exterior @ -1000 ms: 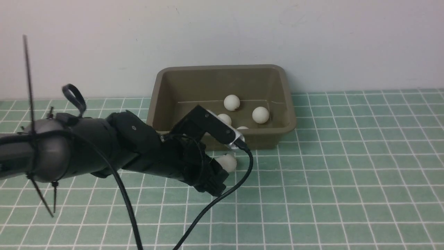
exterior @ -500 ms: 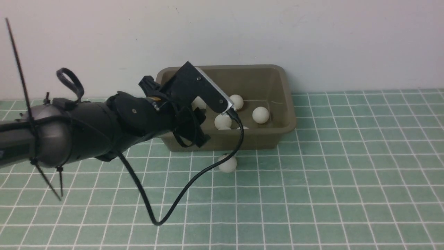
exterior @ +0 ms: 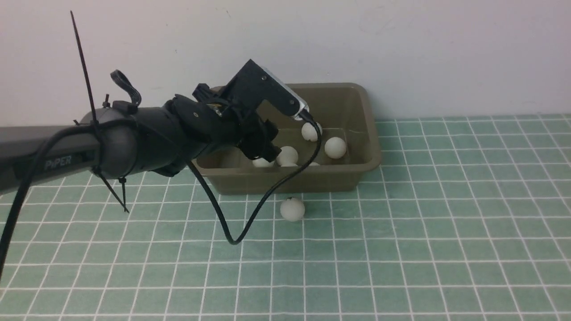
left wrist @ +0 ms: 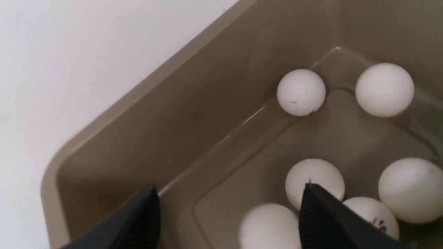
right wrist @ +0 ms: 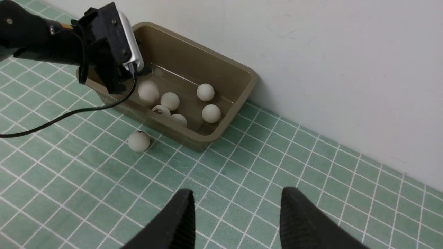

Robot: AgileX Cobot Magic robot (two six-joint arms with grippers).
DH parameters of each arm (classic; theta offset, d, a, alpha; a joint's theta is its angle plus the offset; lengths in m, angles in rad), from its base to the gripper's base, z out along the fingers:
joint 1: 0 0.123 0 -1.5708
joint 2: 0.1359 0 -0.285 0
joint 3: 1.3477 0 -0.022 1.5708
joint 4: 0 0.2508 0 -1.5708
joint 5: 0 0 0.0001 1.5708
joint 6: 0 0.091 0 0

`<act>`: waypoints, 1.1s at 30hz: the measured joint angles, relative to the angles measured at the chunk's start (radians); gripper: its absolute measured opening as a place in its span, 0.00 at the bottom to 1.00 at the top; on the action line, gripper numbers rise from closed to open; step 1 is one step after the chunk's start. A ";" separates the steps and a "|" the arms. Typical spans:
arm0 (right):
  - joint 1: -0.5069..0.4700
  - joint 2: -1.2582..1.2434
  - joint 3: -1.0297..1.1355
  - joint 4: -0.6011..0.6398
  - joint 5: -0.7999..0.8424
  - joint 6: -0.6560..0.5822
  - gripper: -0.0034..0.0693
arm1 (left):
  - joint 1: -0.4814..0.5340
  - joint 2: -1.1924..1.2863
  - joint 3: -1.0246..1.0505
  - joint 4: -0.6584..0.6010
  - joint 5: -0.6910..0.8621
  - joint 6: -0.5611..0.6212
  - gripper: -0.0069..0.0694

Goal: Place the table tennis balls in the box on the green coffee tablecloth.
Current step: 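Drop the ball into the bin, then reach for and grasp a ping pong ball on the table beside the basket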

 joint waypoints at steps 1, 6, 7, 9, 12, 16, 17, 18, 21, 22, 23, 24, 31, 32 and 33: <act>0.000 0.000 0.000 0.000 0.000 0.000 0.48 | 0.003 0.000 0.000 -0.080 0.003 0.000 0.73; 0.000 0.000 0.000 0.000 0.000 0.000 0.48 | 0.010 -0.052 0.000 -0.317 0.175 0.045 0.73; 0.000 0.000 0.000 0.000 0.000 0.000 0.48 | 0.010 -0.072 0.000 -0.335 0.229 0.051 0.72; 0.000 0.000 0.000 -0.001 0.000 0.000 0.48 | 0.010 -0.110 0.000 -0.364 0.338 0.052 0.70; 0.000 0.000 0.000 -0.004 0.000 0.000 0.48 | 0.010 -0.149 0.000 -0.364 0.462 0.028 0.68; 0.000 0.000 0.000 -0.014 0.000 0.003 0.48 | 0.010 -0.182 0.000 -0.335 0.585 -0.027 0.67; 0.000 0.000 0.000 -0.018 0.000 0.004 0.48 | 0.010 -0.191 0.000 -0.325 0.625 -0.042 0.66; 0.000 0.000 0.000 -0.022 0.000 0.004 0.48 | 0.010 -0.201 0.000 -0.307 0.666 -0.062 0.66; 0.000 0.000 0.000 -0.037 0.000 0.005 0.48 | 0.010 -0.240 0.000 -0.221 0.849 -0.175 0.62; 0.000 0.000 0.000 -0.038 0.000 0.005 0.48 | 0.010 -0.244 0.000 -0.200 0.879 -0.189 0.62; 0.000 0.000 0.000 -0.041 0.000 0.007 0.48 | 0.010 -0.249 0.000 -0.177 0.908 -0.209 0.61; 0.000 0.000 0.000 -0.044 0.000 0.007 0.48 | 0.010 -0.251 0.000 -0.152 0.945 -0.238 0.60; 0.000 0.000 0.000 -0.056 0.000 0.015 0.48 | 0.010 -0.251 0.000 0.264 0.966 -0.561 0.54; 0.000 0.000 0.000 -0.056 0.000 0.015 0.48 | 0.010 -0.250 0.000 0.361 0.942 -0.628 0.54; 0.000 0.000 0.000 -0.057 0.000 0.015 0.48 | 0.010 -0.248 0.000 0.423 0.916 -0.693 0.54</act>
